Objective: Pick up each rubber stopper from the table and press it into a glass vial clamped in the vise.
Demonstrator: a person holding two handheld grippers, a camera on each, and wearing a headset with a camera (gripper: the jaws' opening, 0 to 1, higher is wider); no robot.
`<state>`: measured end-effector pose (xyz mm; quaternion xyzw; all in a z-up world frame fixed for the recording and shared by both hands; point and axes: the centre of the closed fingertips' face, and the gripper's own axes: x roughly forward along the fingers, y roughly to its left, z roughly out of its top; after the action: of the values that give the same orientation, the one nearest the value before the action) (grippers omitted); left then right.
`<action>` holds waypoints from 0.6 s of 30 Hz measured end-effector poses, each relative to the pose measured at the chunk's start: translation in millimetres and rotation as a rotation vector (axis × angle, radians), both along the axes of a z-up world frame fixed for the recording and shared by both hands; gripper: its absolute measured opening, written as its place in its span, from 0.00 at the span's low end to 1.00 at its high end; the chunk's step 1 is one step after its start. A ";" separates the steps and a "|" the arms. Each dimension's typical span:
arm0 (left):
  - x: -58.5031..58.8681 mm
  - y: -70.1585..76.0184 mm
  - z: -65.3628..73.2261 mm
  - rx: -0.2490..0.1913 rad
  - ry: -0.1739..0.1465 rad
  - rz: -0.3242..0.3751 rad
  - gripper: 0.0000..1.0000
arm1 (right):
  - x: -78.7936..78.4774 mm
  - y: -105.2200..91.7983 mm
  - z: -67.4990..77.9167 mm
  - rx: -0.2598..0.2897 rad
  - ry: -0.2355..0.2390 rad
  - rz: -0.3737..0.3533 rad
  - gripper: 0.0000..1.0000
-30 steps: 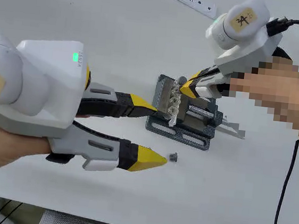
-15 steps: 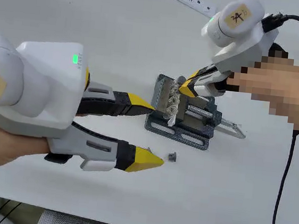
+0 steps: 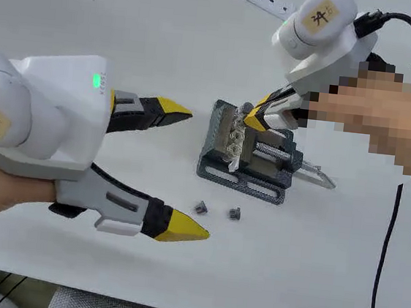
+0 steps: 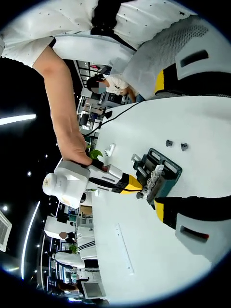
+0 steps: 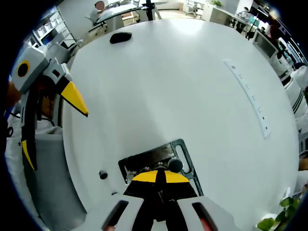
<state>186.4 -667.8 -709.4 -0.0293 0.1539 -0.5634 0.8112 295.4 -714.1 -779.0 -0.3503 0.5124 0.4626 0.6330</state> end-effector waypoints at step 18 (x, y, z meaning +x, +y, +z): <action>-1.2 -2.0 -12.3 0.037 -0.017 -0.019 0.99 | 2.8 -0.7 -2.1 -0.022 0.015 0.002 0.00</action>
<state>185.2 -669.8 -721.8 -0.0083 0.1577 -0.5682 0.8076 298.2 -714.8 -781.1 -0.3545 0.5217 0.4604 0.6247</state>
